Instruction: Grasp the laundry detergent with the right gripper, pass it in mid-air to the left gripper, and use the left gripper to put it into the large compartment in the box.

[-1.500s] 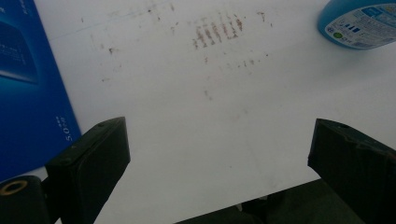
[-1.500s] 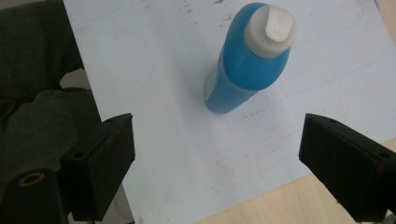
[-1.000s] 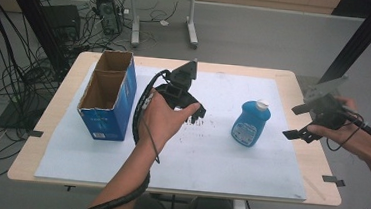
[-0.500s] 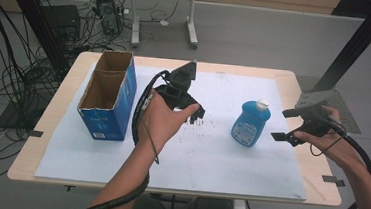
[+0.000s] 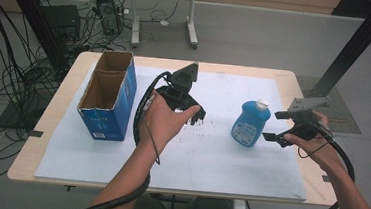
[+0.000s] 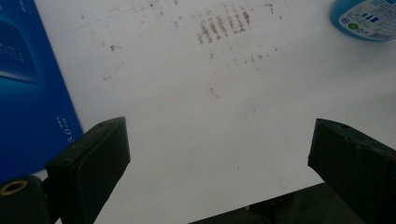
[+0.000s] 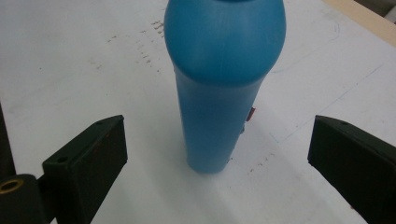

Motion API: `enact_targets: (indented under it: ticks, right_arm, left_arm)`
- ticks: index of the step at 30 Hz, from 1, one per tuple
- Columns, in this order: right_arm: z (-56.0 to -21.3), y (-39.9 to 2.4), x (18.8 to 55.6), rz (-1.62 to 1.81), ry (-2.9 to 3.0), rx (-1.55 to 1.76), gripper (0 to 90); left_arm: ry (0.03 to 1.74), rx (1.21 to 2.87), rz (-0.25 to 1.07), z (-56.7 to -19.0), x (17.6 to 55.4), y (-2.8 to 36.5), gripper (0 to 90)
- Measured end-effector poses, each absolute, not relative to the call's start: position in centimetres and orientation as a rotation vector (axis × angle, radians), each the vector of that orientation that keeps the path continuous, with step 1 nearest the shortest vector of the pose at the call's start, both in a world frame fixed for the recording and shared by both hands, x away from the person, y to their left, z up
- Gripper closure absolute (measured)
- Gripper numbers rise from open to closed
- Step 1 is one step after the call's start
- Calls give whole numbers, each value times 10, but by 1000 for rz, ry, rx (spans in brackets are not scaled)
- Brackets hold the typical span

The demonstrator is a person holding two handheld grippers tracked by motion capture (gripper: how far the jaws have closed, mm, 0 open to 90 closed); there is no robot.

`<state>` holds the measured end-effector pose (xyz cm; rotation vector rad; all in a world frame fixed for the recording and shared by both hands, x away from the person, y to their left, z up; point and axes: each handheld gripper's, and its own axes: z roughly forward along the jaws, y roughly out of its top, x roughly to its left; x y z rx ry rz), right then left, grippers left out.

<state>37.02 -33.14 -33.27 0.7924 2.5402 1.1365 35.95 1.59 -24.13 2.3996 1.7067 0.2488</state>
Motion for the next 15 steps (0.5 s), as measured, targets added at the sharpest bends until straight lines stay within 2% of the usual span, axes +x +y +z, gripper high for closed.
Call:
enact_targets:
  ticks: [15]
  right_arm:
    - [-361,-316,372,1234,2453,801,35]
  left_arm:
    - [1707,2395,259,-243,358,16,56]
